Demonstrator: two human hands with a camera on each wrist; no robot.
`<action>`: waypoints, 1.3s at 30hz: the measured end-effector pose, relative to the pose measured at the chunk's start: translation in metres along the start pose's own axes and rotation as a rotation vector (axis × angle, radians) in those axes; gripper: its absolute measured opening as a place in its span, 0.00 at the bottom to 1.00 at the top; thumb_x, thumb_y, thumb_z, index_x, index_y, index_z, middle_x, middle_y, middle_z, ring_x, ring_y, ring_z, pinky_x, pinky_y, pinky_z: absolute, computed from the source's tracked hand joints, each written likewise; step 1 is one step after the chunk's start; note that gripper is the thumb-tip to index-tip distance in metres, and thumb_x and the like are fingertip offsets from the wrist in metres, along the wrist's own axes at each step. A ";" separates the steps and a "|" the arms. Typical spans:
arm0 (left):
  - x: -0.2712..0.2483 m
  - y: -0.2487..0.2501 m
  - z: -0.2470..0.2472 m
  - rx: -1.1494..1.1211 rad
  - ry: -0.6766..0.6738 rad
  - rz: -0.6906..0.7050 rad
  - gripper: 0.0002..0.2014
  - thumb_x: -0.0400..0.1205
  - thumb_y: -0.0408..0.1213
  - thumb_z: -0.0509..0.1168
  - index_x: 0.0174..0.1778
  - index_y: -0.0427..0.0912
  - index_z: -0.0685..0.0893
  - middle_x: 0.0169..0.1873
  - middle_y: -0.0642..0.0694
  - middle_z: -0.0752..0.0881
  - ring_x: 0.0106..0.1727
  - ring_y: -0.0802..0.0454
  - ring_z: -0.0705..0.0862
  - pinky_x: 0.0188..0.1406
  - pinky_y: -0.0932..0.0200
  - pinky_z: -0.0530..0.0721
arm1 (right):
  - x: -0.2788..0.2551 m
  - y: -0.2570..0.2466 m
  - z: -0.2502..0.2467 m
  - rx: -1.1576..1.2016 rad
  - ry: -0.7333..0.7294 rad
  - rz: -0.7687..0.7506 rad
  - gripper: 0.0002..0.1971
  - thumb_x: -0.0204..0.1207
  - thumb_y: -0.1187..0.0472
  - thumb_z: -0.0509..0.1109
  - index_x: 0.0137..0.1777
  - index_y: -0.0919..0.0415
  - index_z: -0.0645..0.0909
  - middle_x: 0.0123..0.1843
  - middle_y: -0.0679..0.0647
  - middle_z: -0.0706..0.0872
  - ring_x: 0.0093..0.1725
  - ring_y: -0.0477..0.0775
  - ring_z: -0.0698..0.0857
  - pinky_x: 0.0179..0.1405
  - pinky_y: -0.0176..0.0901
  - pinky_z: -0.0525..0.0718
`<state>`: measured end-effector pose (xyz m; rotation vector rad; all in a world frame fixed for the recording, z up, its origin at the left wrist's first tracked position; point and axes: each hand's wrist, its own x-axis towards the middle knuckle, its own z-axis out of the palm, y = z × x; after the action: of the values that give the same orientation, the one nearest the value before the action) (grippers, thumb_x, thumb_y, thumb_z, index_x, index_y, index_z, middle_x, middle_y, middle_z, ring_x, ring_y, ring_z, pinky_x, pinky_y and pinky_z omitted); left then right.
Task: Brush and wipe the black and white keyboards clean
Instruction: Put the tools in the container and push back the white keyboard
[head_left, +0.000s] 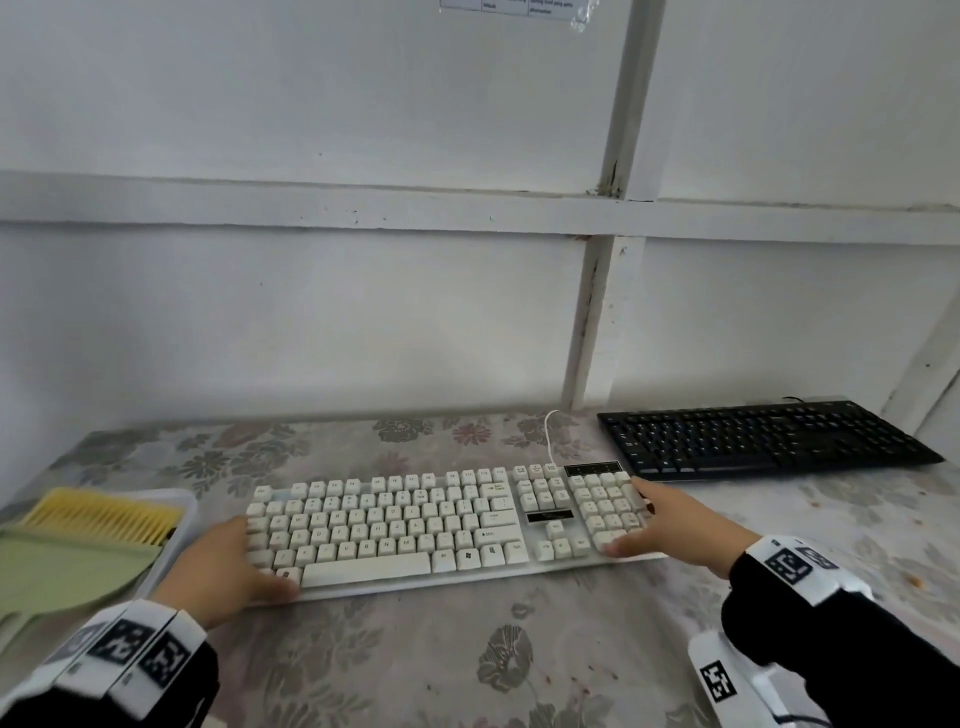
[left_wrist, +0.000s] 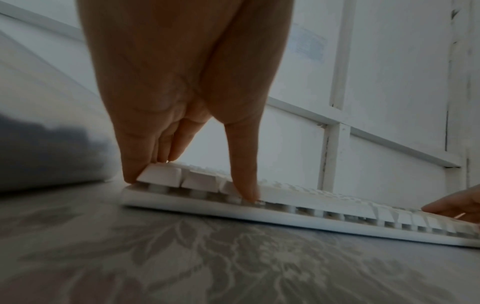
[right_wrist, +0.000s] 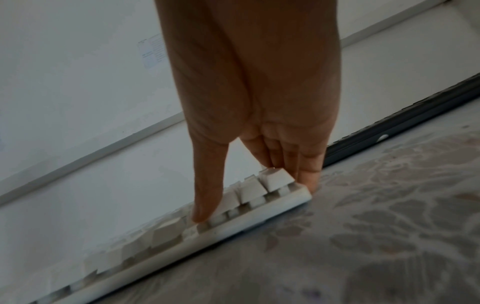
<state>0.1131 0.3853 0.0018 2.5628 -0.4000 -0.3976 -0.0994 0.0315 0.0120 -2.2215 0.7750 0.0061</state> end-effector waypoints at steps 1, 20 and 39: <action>0.004 0.001 0.000 0.002 0.005 0.006 0.35 0.63 0.35 0.82 0.65 0.36 0.76 0.61 0.40 0.83 0.47 0.53 0.76 0.58 0.58 0.75 | 0.003 -0.002 0.000 -0.009 0.018 -0.005 0.26 0.60 0.59 0.85 0.53 0.46 0.75 0.48 0.37 0.84 0.47 0.36 0.82 0.41 0.25 0.76; 0.082 0.022 0.005 0.159 0.047 -0.062 0.28 0.72 0.45 0.76 0.66 0.40 0.79 0.62 0.42 0.84 0.62 0.45 0.82 0.59 0.56 0.77 | 0.081 -0.010 0.004 -0.270 0.121 0.006 0.17 0.67 0.54 0.80 0.50 0.56 0.76 0.54 0.53 0.80 0.50 0.51 0.79 0.41 0.36 0.73; 0.100 0.037 0.008 0.162 0.069 -0.097 0.29 0.75 0.46 0.73 0.67 0.35 0.74 0.65 0.39 0.80 0.64 0.43 0.79 0.57 0.57 0.75 | 0.114 -0.015 0.002 -0.330 0.135 0.076 0.27 0.70 0.50 0.77 0.64 0.63 0.75 0.61 0.58 0.80 0.57 0.56 0.81 0.54 0.42 0.79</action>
<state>0.1942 0.3159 -0.0050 2.7533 -0.2938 -0.3216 0.0018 -0.0196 -0.0063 -2.5214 0.9912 0.0222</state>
